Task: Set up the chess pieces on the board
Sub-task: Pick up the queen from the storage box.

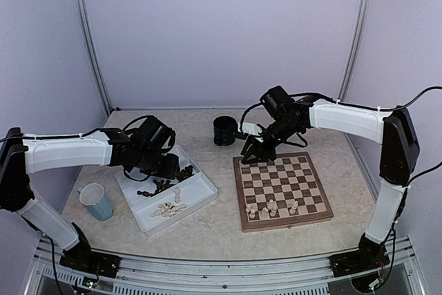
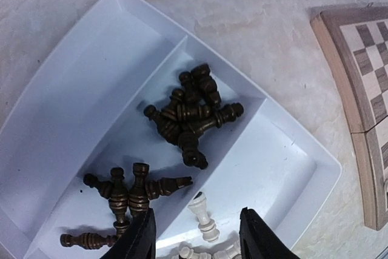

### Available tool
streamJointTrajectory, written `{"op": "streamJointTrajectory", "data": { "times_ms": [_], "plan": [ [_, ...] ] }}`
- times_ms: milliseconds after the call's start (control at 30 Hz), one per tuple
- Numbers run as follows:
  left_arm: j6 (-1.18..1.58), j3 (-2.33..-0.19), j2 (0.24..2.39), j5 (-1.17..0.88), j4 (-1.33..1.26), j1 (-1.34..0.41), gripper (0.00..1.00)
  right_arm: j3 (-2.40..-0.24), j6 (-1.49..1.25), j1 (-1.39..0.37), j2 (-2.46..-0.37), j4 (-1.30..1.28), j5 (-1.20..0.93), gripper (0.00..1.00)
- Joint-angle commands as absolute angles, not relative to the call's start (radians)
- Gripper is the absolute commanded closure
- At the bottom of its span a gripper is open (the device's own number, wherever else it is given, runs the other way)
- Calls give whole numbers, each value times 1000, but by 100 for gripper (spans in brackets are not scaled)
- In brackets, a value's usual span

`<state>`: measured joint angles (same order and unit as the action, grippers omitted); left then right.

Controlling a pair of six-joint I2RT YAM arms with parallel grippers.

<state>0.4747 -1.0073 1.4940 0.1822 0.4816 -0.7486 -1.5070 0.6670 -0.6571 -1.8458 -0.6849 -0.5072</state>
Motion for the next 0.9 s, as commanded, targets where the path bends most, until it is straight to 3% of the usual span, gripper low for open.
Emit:
{"op": "streamJointTrajectory", "data": {
  "times_ms": [0, 467, 533, 633, 733, 867],
  "plan": [
    [537, -973, 1578, 118, 491, -763, 54, -1510, 640, -657, -1832, -658, -483, 65],
    [539, -1014, 1754, 94, 510, -793, 68, -1440, 641, -658, -1779, -614, -459, 64],
    [551, -1025, 1739, 167, 526, -815, 64, -1445, 641, -658, -1784, -616, -461, 64],
    [569, -1057, 1682, 308, 560, -848, 49, -1450, 641, -657, -1791, -618, -465, 64],
    [591, -1066, 1610, 355, 573, -872, 49, -1453, 641, -657, -1796, -620, -467, 64],
    [638, -1034, 1570, 261, 565, -892, 59, -1451, 641, -657, -1794, -621, -465, 64]
  ]
}}
